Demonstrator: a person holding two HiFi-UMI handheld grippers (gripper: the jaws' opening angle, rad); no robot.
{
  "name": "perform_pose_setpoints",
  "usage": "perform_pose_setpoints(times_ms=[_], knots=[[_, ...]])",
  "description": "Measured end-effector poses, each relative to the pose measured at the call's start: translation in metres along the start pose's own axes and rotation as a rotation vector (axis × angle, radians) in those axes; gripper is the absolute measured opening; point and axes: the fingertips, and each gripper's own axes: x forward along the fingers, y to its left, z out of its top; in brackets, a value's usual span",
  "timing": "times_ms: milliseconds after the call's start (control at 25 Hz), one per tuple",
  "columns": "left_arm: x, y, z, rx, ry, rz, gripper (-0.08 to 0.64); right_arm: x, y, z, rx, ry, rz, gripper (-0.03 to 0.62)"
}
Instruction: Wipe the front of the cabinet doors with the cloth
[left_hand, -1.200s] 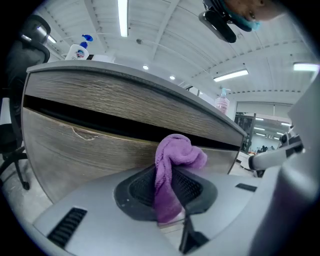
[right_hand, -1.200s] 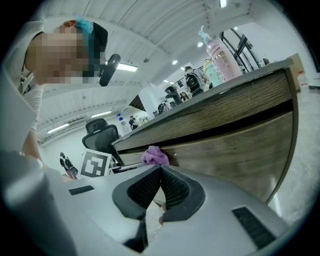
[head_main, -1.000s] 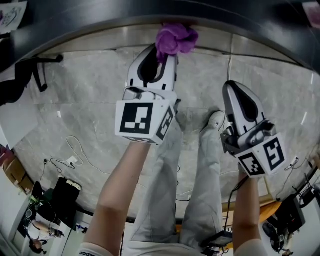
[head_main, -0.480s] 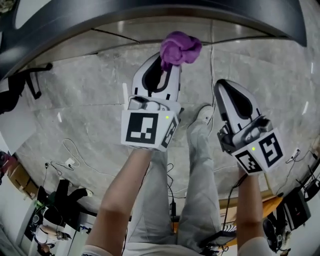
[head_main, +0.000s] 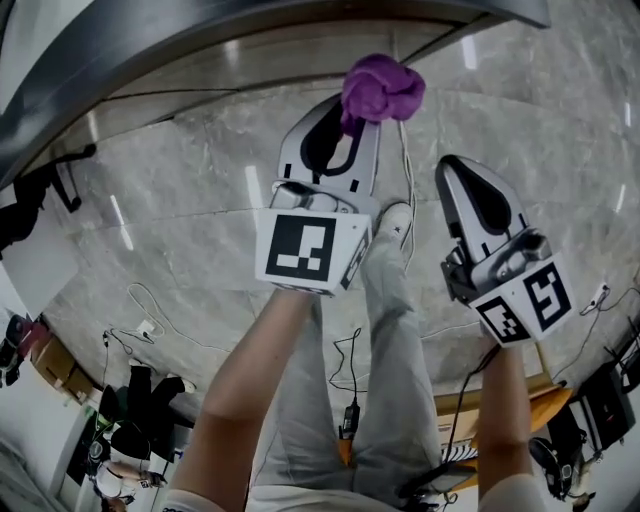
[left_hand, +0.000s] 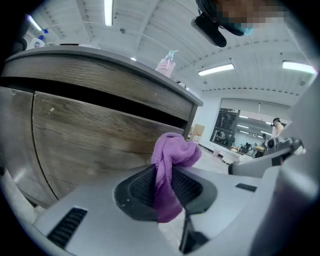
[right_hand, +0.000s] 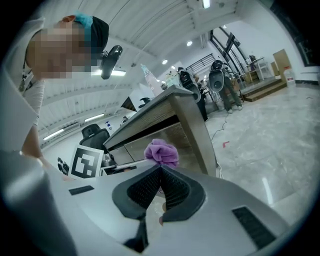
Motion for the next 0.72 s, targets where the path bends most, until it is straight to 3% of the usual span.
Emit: perform_pose_setpoints(times_ms=[200,520,720], knots=[[0.025,-0.011,-0.023,0.038,0.038,-0.036,0.078,0.002,-0.016,-0.015,0.013,0.012,-0.004,0.028],[0.061,-0.028,-0.032,0.046,0.06,-0.028,0.078,-0.022,-0.046,-0.02,0.041,0.017,-0.026,0.028],[0.062,-0.01,-0.03,0.053,0.055,-0.012,0.078,-0.017,-0.048,-0.024,0.041,0.023,-0.039,0.028]])
